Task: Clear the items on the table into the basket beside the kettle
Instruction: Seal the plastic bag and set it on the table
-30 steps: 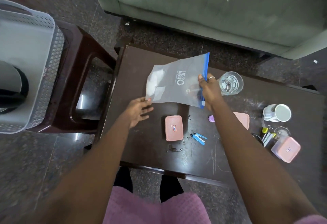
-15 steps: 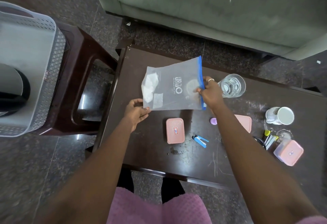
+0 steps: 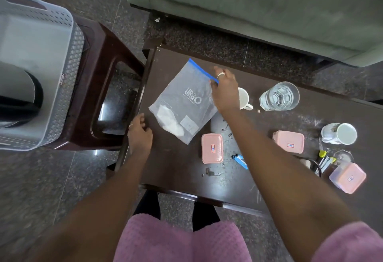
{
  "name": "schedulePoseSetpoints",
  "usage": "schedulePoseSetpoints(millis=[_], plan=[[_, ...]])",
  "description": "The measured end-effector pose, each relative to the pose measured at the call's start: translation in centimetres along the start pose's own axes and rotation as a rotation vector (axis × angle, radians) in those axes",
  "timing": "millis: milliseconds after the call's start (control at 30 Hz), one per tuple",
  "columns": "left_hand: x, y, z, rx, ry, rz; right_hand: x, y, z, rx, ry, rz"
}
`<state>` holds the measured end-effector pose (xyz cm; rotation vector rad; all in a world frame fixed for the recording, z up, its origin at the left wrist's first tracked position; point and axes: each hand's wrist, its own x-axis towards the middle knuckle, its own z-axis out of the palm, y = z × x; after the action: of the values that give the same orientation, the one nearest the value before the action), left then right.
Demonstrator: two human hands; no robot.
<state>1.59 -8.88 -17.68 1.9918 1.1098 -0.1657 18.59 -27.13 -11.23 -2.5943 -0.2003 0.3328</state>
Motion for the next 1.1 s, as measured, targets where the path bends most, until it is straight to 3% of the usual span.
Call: schedulePoseSetpoints(millis=[100, 267, 500, 667, 833, 1033, 1100], plan=[[0.8, 0.5, 0.1, 0.105, -0.027, 0.15, -3.9, -0.6, 1.8, 0.094, -0.007, 0.152], [2.3, 1.0, 0.0, 0.254, -0.114, 0.308, -11.4, -1.6, 7.0, 0.053, -0.264, 0.122], [5.5, 1.0, -1.2, 0.27, -0.142, 0.46, -14.0, -0.8, 11.3, -0.374, -0.29, 0.003], [5.7, 0.0, -2.0, 0.18, -0.023, 0.489, -12.9, -0.6, 11.0, -0.225, -0.181, 0.029], [4.5, -1.1, -2.2, 0.014, -0.022, 0.358, -12.3, -0.6, 11.0, -0.063, -0.002, 0.028], [4.1, -1.3, -2.0, -0.131, -0.037, 0.286, -11.3, -1.6, 10.1, 0.21, 0.197, 0.246], [4.0, -1.1, -1.9, -0.187, -0.025, 0.277, -10.9, -1.7, 9.6, 0.195, 0.257, 0.277]])
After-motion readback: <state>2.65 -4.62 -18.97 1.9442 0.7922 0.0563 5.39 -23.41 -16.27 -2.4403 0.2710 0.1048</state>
